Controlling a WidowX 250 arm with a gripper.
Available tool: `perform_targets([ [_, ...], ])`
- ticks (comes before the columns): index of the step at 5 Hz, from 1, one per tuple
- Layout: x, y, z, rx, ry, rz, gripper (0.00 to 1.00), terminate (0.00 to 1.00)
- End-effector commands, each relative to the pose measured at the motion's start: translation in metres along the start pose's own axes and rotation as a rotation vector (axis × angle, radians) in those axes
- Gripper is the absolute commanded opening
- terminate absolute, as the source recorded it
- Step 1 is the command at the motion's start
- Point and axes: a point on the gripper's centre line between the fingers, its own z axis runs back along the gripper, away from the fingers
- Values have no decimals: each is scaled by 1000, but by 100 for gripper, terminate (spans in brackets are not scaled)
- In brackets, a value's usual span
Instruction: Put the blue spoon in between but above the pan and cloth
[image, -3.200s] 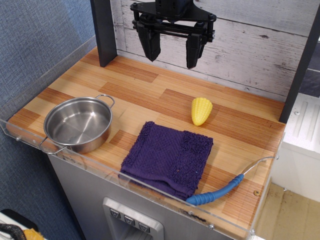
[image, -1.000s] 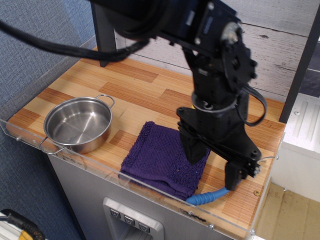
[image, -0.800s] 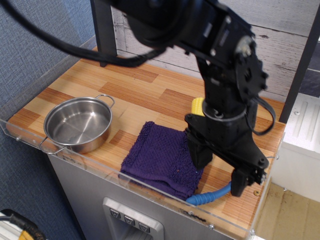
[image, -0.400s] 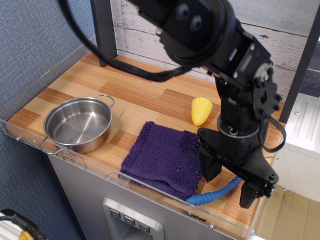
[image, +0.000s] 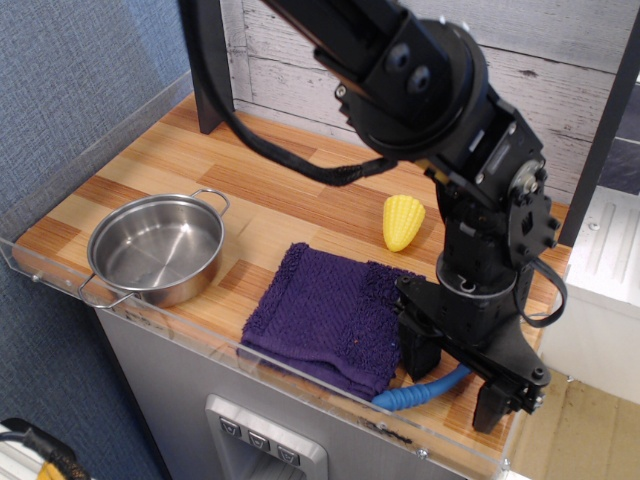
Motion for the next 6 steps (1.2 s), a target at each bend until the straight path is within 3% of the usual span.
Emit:
perform_targets([
  [1,5,2,12,-3,-61,3,0,0],
  [3,5,1,32,-22,-97,8,0,0],
  [4,11,0,62,-26,-131,12,0,0],
  [6,13,55,105,-54,-164,149,0,0],
])
